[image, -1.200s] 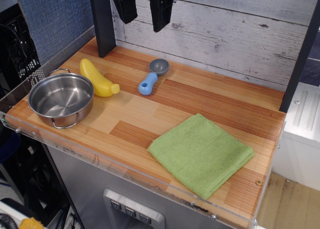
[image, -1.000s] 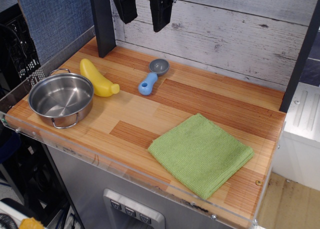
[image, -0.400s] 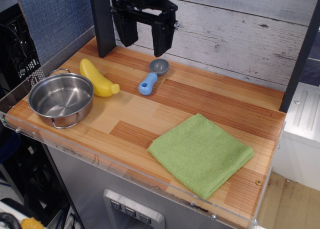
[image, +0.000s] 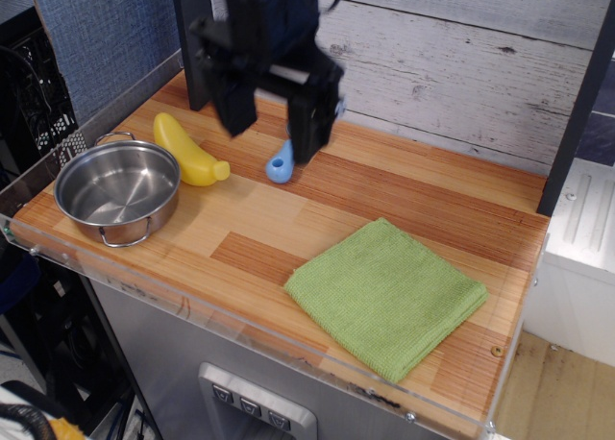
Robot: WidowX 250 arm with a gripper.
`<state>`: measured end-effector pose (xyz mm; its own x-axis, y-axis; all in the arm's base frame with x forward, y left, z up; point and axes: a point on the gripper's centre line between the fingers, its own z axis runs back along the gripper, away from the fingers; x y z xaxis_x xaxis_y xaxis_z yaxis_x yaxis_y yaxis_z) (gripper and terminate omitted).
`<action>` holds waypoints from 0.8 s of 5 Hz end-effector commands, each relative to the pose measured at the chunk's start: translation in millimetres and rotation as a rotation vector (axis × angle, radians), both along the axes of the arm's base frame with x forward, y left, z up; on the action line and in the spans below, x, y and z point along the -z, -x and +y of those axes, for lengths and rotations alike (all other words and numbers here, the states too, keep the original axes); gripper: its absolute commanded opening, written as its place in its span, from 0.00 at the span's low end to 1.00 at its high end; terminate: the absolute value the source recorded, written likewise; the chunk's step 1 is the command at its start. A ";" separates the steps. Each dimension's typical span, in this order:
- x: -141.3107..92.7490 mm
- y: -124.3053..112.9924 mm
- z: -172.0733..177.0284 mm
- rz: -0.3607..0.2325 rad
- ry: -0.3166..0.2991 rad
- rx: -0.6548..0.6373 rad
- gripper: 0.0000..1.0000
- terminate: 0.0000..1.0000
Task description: Put the napkin towards the top, to the right of the spoon.
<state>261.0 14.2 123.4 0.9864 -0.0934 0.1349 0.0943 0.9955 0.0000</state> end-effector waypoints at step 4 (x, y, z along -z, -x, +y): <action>49.6 -3.8 -76.1 -0.105 -0.015 0.079 1.00 0.00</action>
<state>261.8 -59.6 65.1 0.9631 -0.1668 0.2112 0.1643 0.9860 0.0296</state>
